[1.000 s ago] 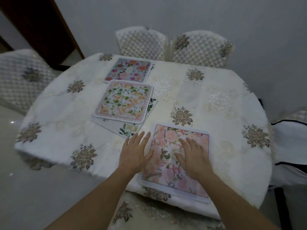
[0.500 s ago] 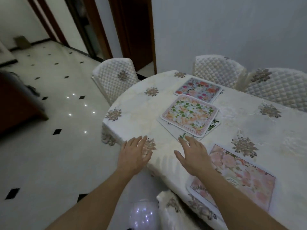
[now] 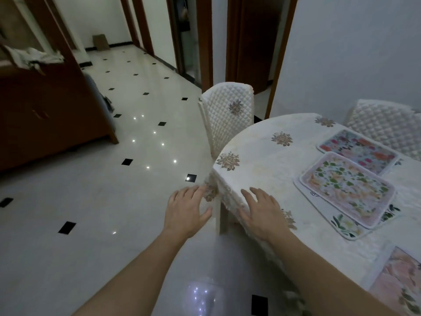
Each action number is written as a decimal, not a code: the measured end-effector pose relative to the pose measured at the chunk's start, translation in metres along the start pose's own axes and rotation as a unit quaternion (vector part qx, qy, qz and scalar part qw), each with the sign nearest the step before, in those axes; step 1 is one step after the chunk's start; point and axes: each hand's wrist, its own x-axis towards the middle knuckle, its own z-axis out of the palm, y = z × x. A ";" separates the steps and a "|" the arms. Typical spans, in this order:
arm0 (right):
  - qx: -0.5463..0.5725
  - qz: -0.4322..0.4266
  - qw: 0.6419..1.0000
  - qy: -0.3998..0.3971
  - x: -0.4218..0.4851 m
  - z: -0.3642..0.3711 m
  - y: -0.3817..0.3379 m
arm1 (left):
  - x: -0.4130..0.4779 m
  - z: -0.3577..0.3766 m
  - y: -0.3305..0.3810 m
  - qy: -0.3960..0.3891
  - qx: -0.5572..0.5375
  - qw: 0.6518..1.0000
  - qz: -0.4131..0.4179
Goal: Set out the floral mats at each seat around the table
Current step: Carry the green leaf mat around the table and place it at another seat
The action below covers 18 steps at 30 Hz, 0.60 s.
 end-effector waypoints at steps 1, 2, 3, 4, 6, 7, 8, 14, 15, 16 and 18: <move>0.000 -0.003 1.000 -0.003 0.008 0.002 -0.013 | 0.002 -0.002 -0.013 0.004 0.000 1.000 -0.002; 0.003 -0.006 1.000 -0.005 0.015 0.004 -0.023 | 0.004 -0.004 -0.023 0.008 0.001 1.000 -0.004; 0.006 -0.007 1.000 -0.005 0.020 0.003 -0.033 | 0.006 -0.005 -0.033 0.008 -0.003 1.000 -0.007; 0.007 -0.009 1.000 -0.003 0.024 0.003 -0.041 | 0.008 -0.005 -0.041 0.008 -0.008 1.000 -0.009; 0.004 -0.014 1.000 0.008 0.030 0.002 -0.052 | 0.012 -0.005 -0.052 0.005 -0.010 1.000 -0.007; -0.002 -0.017 1.000 0.011 0.033 0.002 -0.055 | 0.014 -0.005 -0.056 0.005 -0.011 1.000 -0.005; -0.008 -0.017 1.000 0.010 0.037 0.002 -0.056 | 0.017 -0.004 -0.059 0.005 -0.013 1.000 -0.005; -0.013 0.006 1.000 0.010 0.062 0.005 -0.051 | 0.040 0.009 -0.062 -0.021 -0.028 0.999 0.001; -0.011 0.010 1.000 0.010 0.067 0.006 -0.048 | 0.047 0.012 -0.060 -0.022 -0.030 0.999 0.005; -0.009 0.014 1.000 0.012 0.070 0.007 -0.043 | 0.055 0.015 -0.058 -0.022 -0.031 0.999 0.011; -0.001 0.027 0.999 0.018 0.078 0.010 -0.031 | 0.074 0.021 -0.050 -0.032 -0.031 0.999 0.024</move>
